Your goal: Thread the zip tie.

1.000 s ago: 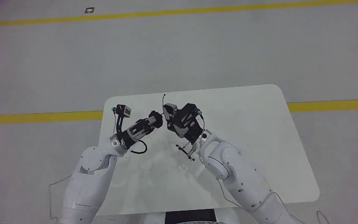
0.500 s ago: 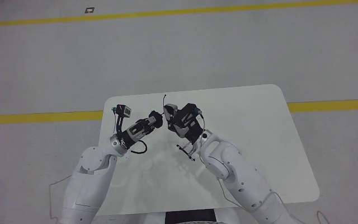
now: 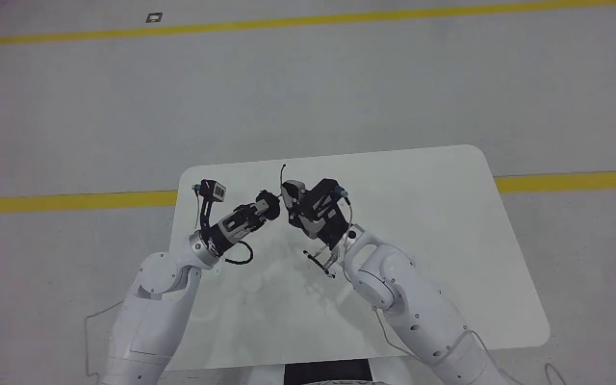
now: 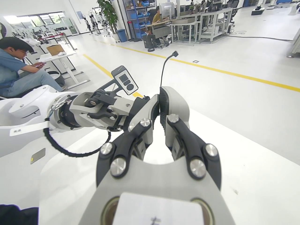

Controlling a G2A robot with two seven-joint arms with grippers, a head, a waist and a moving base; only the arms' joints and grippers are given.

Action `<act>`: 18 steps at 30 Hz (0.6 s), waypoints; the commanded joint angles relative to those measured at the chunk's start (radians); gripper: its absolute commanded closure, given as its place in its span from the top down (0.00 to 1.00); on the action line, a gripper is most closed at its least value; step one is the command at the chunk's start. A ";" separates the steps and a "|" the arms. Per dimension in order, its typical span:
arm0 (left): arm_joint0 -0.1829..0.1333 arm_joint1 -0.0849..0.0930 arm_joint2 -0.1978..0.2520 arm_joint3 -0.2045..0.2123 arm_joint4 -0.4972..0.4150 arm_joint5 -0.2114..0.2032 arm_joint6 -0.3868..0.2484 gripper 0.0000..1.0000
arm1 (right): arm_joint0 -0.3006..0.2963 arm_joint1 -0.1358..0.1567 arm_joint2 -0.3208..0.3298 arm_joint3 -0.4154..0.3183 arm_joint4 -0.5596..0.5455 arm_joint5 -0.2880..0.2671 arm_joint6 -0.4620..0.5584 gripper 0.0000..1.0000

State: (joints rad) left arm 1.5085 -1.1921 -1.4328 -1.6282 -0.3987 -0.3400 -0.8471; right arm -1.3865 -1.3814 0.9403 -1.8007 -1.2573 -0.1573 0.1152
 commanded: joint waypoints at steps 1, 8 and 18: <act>0.000 0.000 0.000 0.000 0.000 0.000 0.000 0.00 | 0.003 -0.001 -0.003 0.006 0.002 0.001 -0.002 0.00; 0.000 0.000 0.000 0.000 0.000 0.000 0.000 0.00 | 0.002 -0.001 -0.001 0.012 0.005 -0.001 -0.001 0.00; 0.000 0.000 0.000 0.000 0.000 0.000 0.000 0.00 | -0.005 0.000 0.002 0.007 0.002 0.002 0.008 0.34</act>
State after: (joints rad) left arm 1.5085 -1.1921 -1.4328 -1.6282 -0.3987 -0.3400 -0.8471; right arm -1.3911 -1.3814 0.9418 -1.7933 -1.2541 -0.1555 0.1220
